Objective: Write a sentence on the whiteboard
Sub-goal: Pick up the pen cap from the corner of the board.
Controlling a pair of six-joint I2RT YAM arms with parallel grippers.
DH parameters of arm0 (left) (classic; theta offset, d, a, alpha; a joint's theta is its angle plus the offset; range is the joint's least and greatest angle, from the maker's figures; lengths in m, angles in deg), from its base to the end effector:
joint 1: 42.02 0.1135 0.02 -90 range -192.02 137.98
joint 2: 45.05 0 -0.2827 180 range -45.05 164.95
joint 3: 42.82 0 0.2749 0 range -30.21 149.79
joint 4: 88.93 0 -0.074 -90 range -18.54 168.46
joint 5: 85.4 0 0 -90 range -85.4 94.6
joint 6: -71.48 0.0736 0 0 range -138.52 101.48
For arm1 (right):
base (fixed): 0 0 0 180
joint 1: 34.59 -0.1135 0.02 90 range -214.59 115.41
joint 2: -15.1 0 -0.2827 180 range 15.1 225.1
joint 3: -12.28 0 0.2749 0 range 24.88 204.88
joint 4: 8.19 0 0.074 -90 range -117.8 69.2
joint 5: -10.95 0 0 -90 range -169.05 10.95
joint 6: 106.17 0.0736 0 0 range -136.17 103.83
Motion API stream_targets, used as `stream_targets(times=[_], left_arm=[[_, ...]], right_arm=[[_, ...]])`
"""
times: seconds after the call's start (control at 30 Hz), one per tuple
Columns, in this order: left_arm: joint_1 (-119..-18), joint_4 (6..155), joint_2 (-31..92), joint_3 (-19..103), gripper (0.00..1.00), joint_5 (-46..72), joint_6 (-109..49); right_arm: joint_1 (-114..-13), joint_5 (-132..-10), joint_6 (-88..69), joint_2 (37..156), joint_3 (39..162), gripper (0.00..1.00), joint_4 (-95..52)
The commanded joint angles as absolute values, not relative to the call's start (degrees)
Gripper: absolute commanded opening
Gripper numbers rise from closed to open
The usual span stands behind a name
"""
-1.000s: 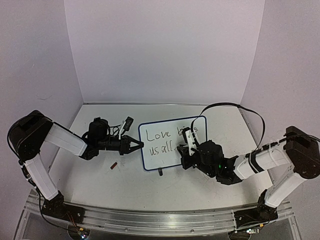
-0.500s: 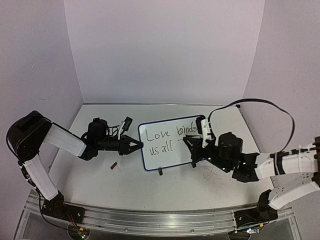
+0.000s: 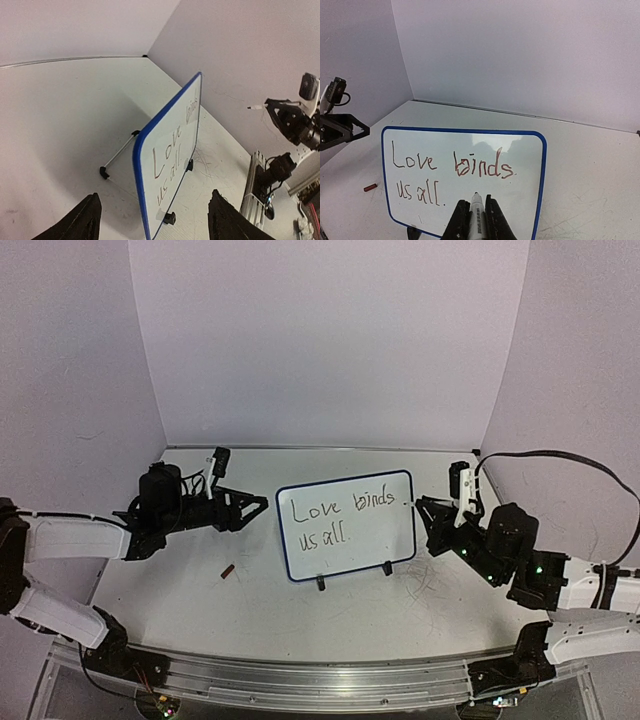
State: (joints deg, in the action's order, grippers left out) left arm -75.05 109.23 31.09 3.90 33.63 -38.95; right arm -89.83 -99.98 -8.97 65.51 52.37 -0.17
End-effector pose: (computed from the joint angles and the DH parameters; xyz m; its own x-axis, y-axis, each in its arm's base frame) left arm 0.2550 -0.2084 0.2259 -0.4590 -0.0656 -0.8860 0.7634 0.4810 -0.4311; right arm 0.1658 0.1928 0.2764 -0.0934 0.0708 -0.9931 -0.5565 0.8234 0.1110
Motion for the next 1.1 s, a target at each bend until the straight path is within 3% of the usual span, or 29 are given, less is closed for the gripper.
stream_targets(times=[0.0,0.13,0.27,0.43,0.5,0.63,0.9,1.07], left_arm=[[-74.71,92.04,21.56,0.61,0.71,19.23,-52.09],[-74.71,70.44,18.38,4.13,0.66,10.72,-55.94],[-74.71,59.51,20.80,9.26,0.69,9.33,-53.85],[-74.72,55.65,31.00,13.33,0.66,11.31,-48.85],[-74.73,54.30,37.03,16.38,0.57,10.75,-45.36],[-74.71,53.35,46.25,21.10,0.51,13.89,-41.77],[-76.33,50.60,51.10,21.91,0.49,10.87,-40.18],[-78.48,48.83,51.19,21.17,0.39,6.27,-41.92]], right_arm=[[-89.66,-98.80,-10.70,67.46,54.89,0.00,-1.52],[-89.62,-95.71,-10.72,68.53,55.37,0.00,-0.72],[-89.65,-92.02,-11.52,69.51,55.98,0.00,0.13],[-89.65,-88.56,-11.49,70.09,56.56,0.00,0.86],[-89.62,-87.17,-10.98,69.82,56.48,0.00,0.85],[-89.62,-86.82,-9.56,68.67,55.29,0.00,0.83],[-89.63,-87.08,-8.32,68.44,54.74,0.00,0.86],[-89.65,-86.98,-8.52,70.21,55.52,0.00,1.97]])
